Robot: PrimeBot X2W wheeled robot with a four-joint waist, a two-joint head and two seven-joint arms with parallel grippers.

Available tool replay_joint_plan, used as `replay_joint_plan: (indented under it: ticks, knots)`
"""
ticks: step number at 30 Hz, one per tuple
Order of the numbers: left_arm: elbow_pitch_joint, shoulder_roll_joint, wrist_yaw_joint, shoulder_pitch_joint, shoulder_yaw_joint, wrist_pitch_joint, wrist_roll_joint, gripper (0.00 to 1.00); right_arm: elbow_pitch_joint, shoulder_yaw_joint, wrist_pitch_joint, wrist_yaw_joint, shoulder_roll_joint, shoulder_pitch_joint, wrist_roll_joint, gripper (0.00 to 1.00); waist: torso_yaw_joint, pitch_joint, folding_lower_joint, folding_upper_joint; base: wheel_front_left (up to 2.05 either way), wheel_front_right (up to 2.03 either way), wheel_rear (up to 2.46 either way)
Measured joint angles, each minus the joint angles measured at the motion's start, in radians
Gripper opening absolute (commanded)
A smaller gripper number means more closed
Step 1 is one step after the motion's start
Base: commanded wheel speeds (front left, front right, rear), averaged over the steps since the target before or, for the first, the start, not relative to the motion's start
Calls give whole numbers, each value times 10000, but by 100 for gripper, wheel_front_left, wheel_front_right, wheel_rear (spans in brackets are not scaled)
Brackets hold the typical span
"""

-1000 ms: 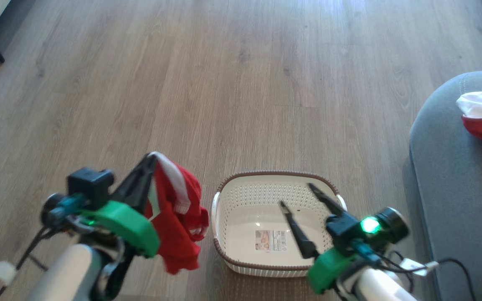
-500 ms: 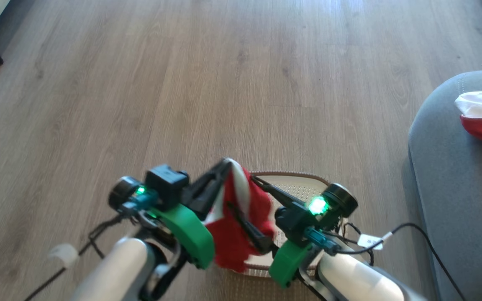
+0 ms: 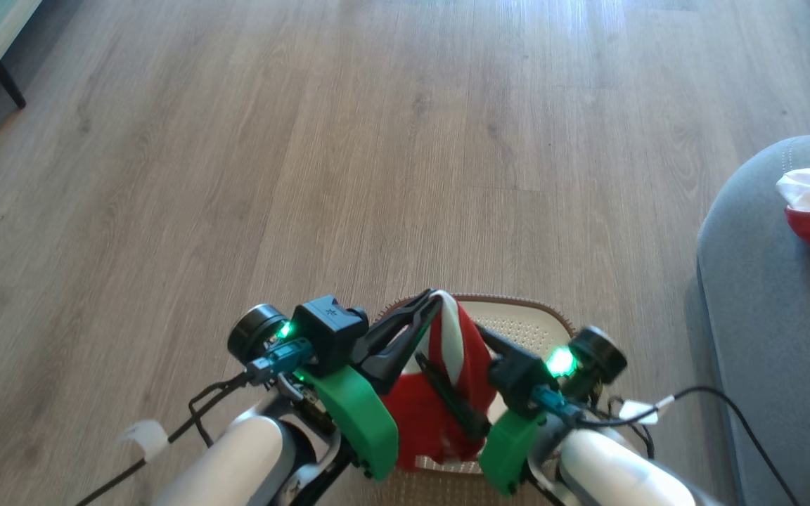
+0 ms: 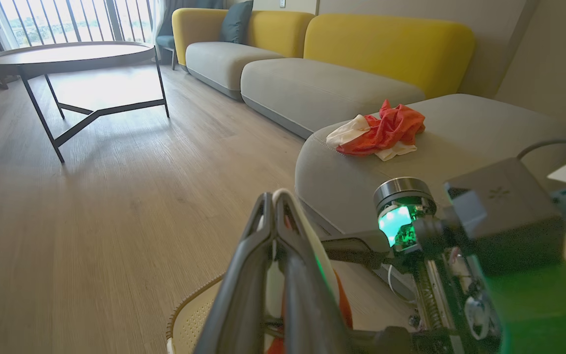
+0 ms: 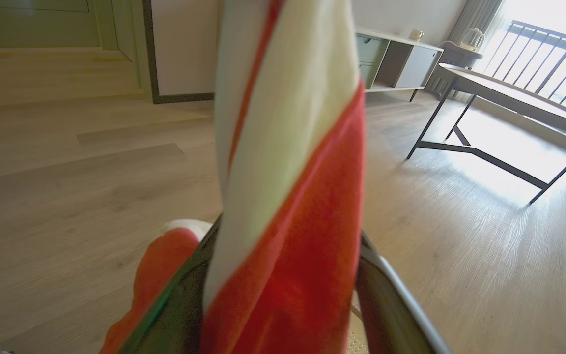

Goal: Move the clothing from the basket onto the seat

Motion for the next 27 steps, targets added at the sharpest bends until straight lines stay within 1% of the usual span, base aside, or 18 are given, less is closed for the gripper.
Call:
replay_joint_plan:
  ticks: [1,2,3,4,10,11,12,14,15,16,20,27]
  knots:
    - [-102,0,2,0,-15,50,0,0,100,23,0,0,-25,88,33,48,0,2,0,0,0,0,0]
    - [-201,0,2,0,-36,109,0,0,163,23,0,0,-35,169,109,48,1,11,0,0,0,0,0]
    - [-267,0,2,0,-54,115,0,0,224,35,0,0,-35,212,192,13,0,20,0,0,0,0,0]
    - [-326,0,4,0,-63,132,0,0,261,56,0,0,-33,210,267,0,-4,29,0,0,0,0,0]
    - [-499,17,92,0,-63,213,-2,0,253,61,0,0,10,165,439,0,-59,87,0,0,0,0,0]
    - [-500,23,92,0,-63,213,-2,10,255,61,0,0,8,158,439,0,-69,96,0,0,0,0,0]
    - [-500,38,94,0,-61,213,-2,25,251,58,0,0,8,153,447,0,-80,104,0,0,0,0,0]
    - [-499,61,100,0,-56,196,-2,60,234,25,0,0,8,152,529,0,-105,123,0,0,0,0,0]
    - [-497,63,107,0,-50,190,-2,93,230,17,0,0,6,151,527,0,-118,130,0,0,0,0,0]
    - [-495,63,125,1,-40,176,-2,100,222,8,0,0,6,150,527,0,-131,139,0,0,0,0,0]
    - [-401,75,186,2,-38,-56,-2,100,194,-138,0,0,-23,151,527,0,-190,151,0,0,0,0,0]
    - [36,86,174,5,-36,-617,88,100,69,-901,0,0,-194,152,522,0,-439,318,1,0,0,0,0]
